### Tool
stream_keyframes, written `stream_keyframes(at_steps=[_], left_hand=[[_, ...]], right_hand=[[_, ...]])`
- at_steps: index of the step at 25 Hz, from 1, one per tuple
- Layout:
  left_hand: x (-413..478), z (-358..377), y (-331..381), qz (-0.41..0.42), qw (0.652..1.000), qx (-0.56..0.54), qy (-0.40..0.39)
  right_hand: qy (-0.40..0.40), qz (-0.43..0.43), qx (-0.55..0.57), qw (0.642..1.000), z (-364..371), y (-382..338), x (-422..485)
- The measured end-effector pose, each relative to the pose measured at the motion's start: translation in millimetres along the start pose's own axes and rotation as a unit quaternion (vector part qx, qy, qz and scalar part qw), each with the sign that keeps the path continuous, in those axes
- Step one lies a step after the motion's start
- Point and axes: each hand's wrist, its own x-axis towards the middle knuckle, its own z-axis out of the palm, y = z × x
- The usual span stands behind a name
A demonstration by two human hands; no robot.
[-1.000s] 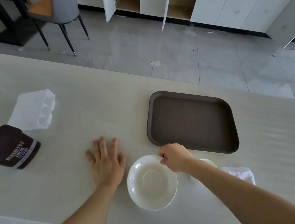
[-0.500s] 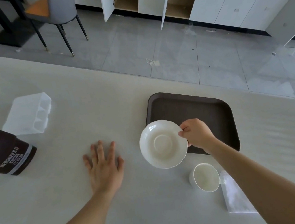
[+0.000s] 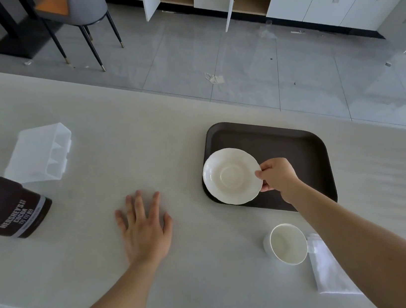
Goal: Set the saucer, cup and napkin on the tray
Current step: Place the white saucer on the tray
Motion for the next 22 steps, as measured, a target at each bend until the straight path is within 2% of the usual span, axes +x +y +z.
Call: stream_keyframes(at_steps=[11,17,22], left_hand=[[0,1,-1,-0.001,1.0,0.002,0.005],[0,1,-3,-0.005,1.0,0.004,0.002],[0,1,-1,-0.009,1.0,0.004,-0.003]], right_hand=[[0.027,0.009,0.042,0.999,7,9,2],[0.012,-0.04,0.035,0.999,-5,17,-15],[0.035,-0.1,0.003,0.994,-55,64,-67]])
